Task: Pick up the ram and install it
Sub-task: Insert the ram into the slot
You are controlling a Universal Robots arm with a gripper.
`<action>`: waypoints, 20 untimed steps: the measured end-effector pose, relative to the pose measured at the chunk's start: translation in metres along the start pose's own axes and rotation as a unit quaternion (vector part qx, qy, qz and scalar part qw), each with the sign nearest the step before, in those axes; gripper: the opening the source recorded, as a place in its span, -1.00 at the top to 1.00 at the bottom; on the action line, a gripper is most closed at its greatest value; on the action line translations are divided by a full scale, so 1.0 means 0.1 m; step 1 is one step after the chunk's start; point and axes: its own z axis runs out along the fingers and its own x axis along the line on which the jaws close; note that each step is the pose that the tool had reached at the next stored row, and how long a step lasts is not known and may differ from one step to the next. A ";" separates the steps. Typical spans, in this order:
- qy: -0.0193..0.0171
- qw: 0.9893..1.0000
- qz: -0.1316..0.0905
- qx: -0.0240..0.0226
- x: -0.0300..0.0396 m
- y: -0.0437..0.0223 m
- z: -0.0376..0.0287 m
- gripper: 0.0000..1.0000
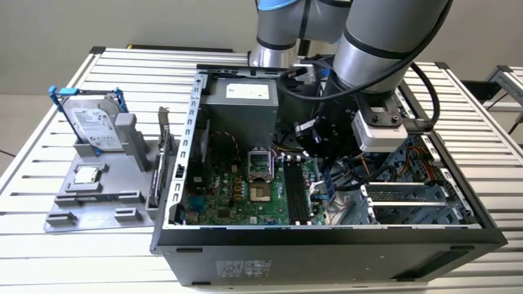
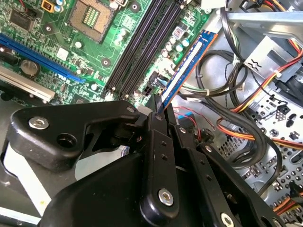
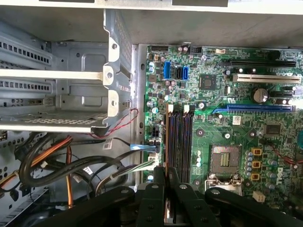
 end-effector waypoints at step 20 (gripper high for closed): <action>0.000 1.000 0.000 0.000 -0.089 -0.004 0.141 1.00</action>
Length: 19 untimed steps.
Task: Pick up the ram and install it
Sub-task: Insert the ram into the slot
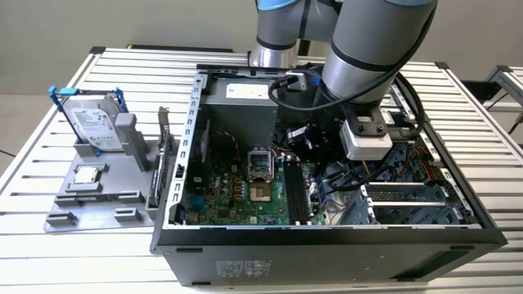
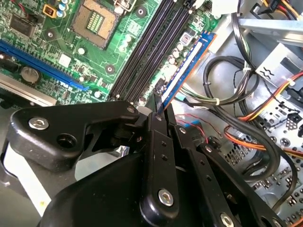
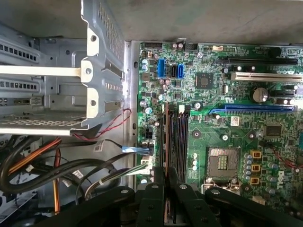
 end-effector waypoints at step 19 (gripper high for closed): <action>0.000 1.000 0.000 0.000 0.000 -0.059 0.141 1.00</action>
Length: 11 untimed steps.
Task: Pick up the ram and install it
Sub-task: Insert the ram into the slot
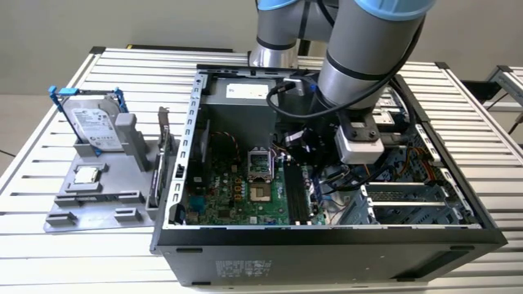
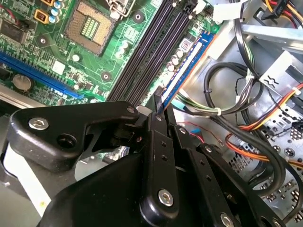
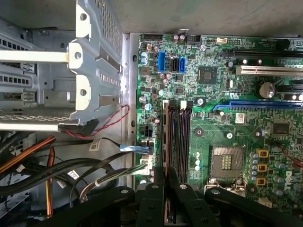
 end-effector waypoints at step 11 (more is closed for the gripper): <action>0.000 1.000 0.000 0.000 -0.003 -0.030 0.021 1.00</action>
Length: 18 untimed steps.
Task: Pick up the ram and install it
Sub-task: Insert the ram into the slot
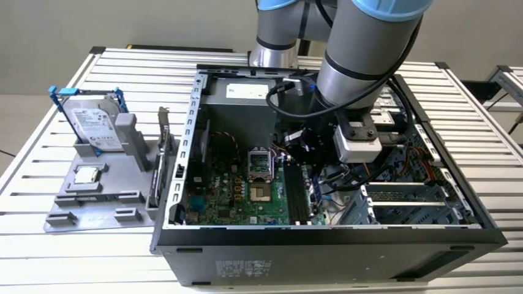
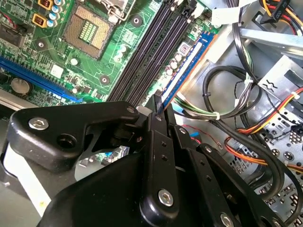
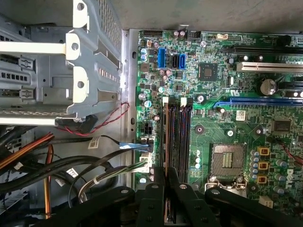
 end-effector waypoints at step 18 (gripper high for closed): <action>0.000 1.000 0.000 0.000 -0.005 0.000 0.048 1.00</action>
